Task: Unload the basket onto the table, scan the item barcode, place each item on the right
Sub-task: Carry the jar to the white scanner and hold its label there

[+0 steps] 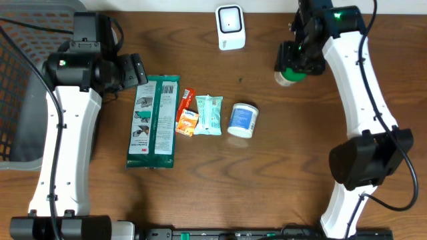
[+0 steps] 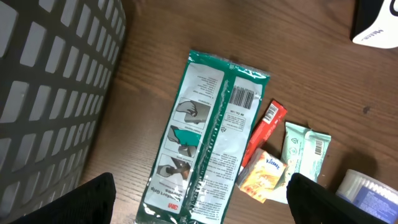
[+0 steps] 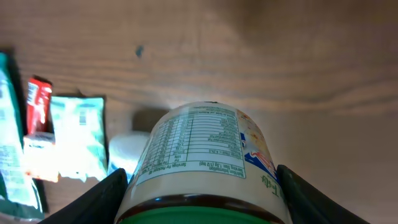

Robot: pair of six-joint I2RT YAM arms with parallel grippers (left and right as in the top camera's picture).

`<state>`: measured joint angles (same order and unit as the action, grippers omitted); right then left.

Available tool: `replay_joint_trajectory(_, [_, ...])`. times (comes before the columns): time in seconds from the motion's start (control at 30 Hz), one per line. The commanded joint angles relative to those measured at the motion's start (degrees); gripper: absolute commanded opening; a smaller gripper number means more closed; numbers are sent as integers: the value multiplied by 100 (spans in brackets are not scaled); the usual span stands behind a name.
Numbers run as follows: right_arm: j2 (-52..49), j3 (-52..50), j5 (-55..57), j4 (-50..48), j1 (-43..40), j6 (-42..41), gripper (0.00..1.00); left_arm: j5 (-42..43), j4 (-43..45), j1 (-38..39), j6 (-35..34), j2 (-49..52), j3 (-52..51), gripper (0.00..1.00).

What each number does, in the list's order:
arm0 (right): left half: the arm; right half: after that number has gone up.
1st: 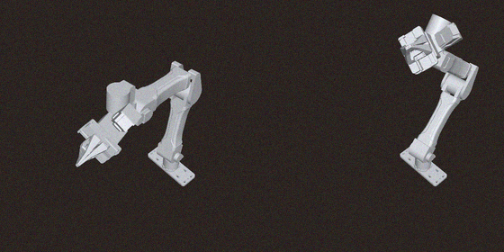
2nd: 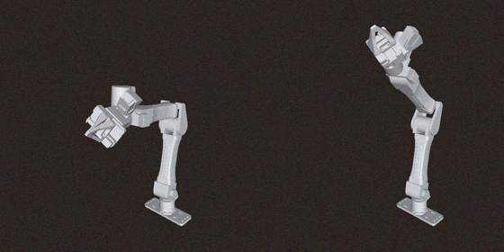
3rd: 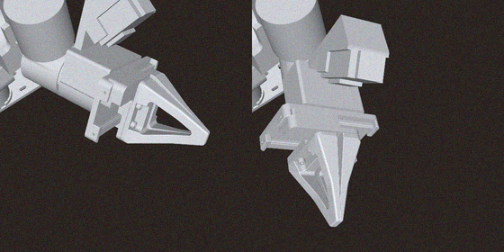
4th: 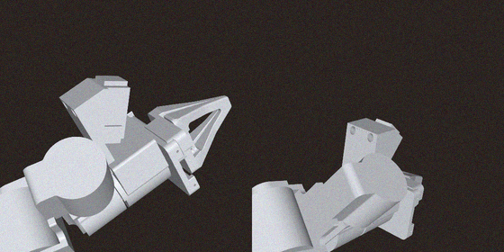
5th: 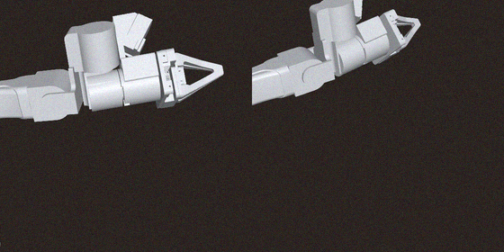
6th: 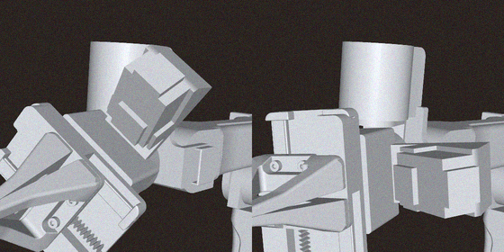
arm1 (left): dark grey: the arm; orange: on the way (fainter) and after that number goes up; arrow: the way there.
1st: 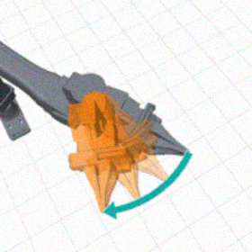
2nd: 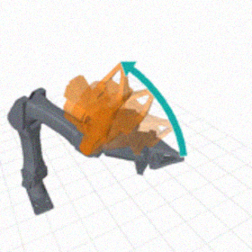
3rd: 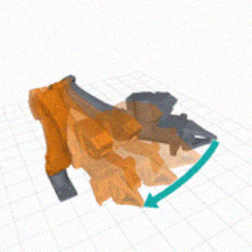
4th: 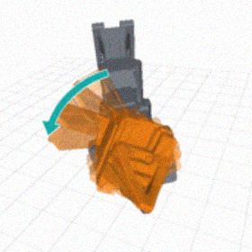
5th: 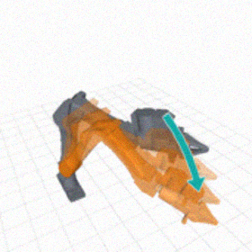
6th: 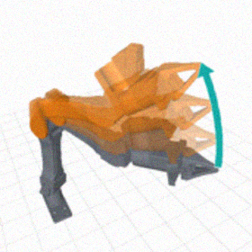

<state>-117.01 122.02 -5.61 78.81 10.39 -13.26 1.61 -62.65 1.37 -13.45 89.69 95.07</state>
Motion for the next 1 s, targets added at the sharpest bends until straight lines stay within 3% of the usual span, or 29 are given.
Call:
replay_joint_trajectory(0.0, [376, 181, 20, -391, 216, 420, 1, 39, -11, -17, 33, 44, -9, 88])
replay_joint_trajectory(0.2, [420, 179, 20, -1945, 684, 1161, 1, 39, -11, -17, 33, 44, -9, 88])
replay_joint_trajectory(0.43, [420, 179, 459, -3440, 1134, 1355, 1, 39, -9, -17, 31, 44, -9, 88])
replay_joint_trajectory(0.6, [417, 151, 1360, -4022, 1320, 1421, 1, 39, -9, -17, 33, 44, -9, 88])
replay_joint_trajectory(0.97, [107, 96, 1283, -5604, 1294, 1725, 1, 39, -9, -17, 31, 44, -9, 88])
